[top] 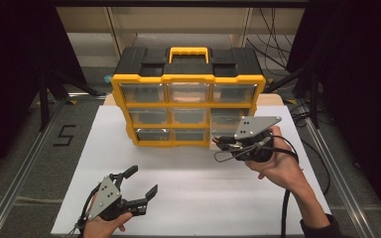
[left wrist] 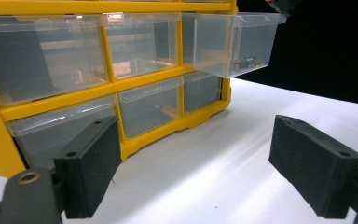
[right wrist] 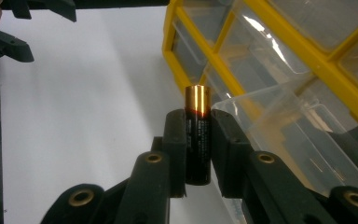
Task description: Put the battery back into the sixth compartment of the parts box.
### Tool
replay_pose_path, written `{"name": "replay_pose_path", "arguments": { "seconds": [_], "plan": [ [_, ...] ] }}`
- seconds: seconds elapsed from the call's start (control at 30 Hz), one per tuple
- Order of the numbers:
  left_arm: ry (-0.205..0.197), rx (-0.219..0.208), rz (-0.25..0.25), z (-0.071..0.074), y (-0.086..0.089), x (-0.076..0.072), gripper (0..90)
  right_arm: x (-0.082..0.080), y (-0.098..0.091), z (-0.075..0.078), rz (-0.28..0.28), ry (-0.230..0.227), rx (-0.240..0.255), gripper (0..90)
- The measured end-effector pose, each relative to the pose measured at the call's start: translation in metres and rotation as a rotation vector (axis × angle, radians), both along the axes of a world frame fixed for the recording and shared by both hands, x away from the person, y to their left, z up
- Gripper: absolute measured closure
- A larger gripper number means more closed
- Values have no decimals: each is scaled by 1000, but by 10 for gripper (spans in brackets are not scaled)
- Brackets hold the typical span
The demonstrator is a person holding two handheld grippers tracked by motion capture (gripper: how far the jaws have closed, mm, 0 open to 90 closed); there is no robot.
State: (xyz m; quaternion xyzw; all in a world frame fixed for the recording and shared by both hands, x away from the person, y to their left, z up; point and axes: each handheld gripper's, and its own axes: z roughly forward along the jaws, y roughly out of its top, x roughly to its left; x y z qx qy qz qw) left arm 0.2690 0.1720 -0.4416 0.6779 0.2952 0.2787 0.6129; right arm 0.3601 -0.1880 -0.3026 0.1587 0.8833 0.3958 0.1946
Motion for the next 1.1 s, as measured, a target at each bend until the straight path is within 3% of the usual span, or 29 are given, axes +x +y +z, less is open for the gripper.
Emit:
{"name": "replay_pose_path", "arguments": {
  "seconds": [0.73, 1.1],
  "plan": [
    [3, 1, 1, 0, 0, 0, 163, 12, -25, 12, -113, -62, 95, 768],
    [6, 2, 0, -1, -1, 0, 162, 26, -34, 9, -162, -79, 108, 768]
  ]
}}
